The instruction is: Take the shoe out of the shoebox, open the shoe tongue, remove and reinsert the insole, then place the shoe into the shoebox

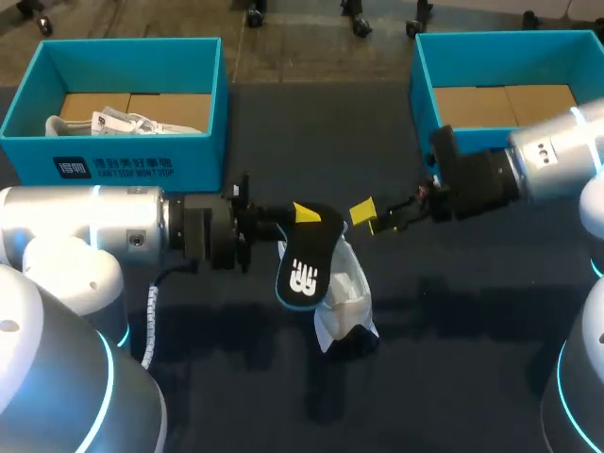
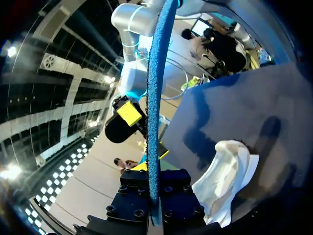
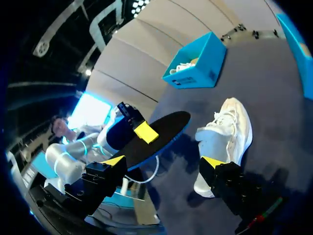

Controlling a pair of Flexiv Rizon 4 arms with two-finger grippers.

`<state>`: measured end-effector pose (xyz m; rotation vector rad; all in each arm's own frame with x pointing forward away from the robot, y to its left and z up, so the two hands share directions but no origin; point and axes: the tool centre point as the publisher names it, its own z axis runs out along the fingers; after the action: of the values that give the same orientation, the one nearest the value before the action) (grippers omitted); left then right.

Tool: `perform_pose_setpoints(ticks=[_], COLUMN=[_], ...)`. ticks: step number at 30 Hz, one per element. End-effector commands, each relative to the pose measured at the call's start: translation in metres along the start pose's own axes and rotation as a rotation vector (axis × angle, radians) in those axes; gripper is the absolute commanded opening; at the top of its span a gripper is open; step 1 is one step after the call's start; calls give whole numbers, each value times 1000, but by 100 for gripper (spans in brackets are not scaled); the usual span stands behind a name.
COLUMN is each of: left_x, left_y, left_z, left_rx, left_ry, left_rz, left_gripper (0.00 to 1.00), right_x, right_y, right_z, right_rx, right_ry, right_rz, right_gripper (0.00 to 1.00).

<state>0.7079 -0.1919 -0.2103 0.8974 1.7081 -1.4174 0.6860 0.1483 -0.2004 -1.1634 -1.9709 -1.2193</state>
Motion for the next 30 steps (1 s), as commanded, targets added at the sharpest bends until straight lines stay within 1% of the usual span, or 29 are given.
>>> perform_pose_setpoints(ticks=[1,4,5,23,24,25,26,28,30], left_x=[-1,-2,-3,-4,-4,-4,-4,-4,-4], left_y=[-4,-5,-5,-5,-5,-5,-5,-5,-5], left_z=[-1,1,1,2,2,2,2,2,2], left_rx=[2,1,3,-4,-4,-4,-4,-4,-4], left_ry=[-7,-25,-27,-32,-32,-32,-32,-32,-32], left_rz=[-64,-119,-127,-144,-144,-144,-144,-144,-144], left_gripper=[0,0,0,0,0,0,0,0,0], right_x=[7,8,6,6,4,2,1,1,-2], right_y=[5,4,4,4,4,4,5,6,4], right_z=[-2,-6,-7,-7,-9,-12,-16,-22,-28], right_rx=[43,6,-17,-17,-15,-30,-31,9,10], right_ry=[-84,-112,-166,-166,-163,-160,-173,-237,-238], right_rz=[-56,-108,-92,-92,-128,-167,-245,-357,-440], right_gripper=[100,100,100,100,100,100,100,100,100])
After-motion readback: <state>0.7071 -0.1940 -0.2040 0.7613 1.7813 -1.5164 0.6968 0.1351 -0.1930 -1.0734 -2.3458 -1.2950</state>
